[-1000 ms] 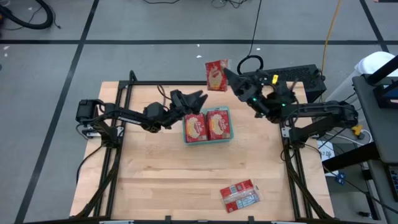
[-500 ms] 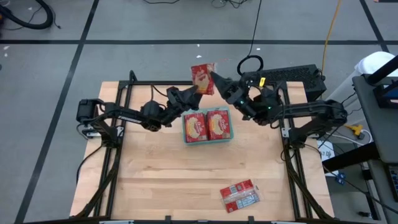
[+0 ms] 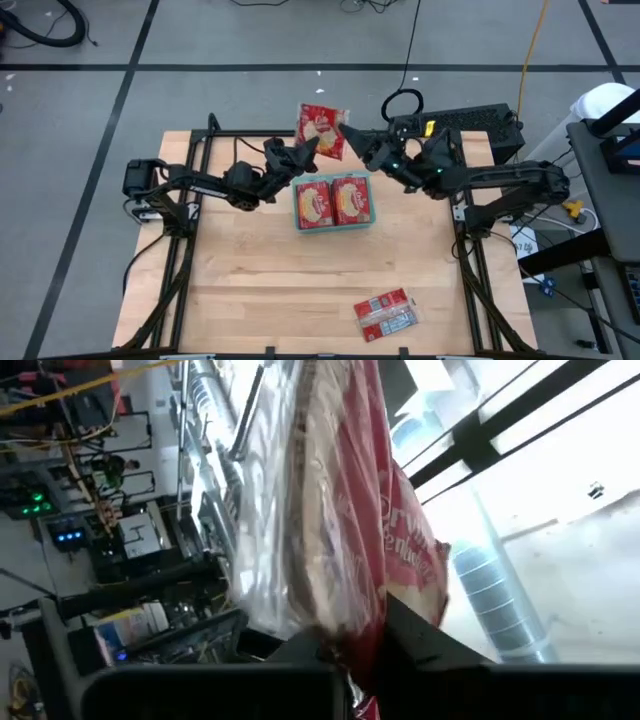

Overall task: Sort popcorn bags into baskets
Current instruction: Put the red popcorn bag into the green bin

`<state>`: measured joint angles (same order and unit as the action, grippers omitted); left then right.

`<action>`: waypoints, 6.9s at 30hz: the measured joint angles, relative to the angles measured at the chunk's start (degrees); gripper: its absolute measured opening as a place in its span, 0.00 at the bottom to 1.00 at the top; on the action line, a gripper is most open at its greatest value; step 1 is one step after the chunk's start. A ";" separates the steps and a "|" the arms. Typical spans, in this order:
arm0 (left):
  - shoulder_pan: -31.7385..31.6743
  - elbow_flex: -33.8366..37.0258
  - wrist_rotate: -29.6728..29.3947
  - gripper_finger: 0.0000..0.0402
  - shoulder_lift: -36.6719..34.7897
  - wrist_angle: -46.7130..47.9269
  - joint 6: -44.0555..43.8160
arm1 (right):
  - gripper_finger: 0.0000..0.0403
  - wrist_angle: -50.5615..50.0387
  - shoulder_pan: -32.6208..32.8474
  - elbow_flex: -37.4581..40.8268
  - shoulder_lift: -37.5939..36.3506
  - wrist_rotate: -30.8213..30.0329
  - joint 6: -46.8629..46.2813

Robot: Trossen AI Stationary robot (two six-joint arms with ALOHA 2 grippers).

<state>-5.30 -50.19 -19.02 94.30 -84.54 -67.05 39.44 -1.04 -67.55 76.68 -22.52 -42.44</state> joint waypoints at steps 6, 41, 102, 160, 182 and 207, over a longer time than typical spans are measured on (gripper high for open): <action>-2.92 0.00 7.43 0.08 0.00 0.45 1.65 | 0.07 -21.55 0.45 -0.02 -8.49 -0.02 -4.37; 2.50 0.00 33.55 0.04 0.00 38.66 11.96 | 0.61 -74.33 -3.82 0.09 -12.13 40.85 -16.59; -9.63 -0.04 28.10 0.52 -35.14 109.33 23.90 | 0.01 -60.38 -24.13 2.32 -2.43 46.81 -3.15; -7.20 0.00 22.22 0.48 -34.75 112.38 14.25 | 0.37 -61.99 -27.52 17.38 2.26 47.66 4.01; 14.56 -0.02 9.56 0.48 -16.48 76.76 11.88 | 0.46 -66.17 -29.19 17.35 -15.11 42.07 10.19; 22.20 -32.15 14.24 0.48 17.87 80.06 35.89 | 0.46 -75.61 -16.32 17.33 -33.01 40.62 6.68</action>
<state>16.90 -82.35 -4.78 112.17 -4.48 -31.16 -36.17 -17.36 -50.22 43.66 18.10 -35.75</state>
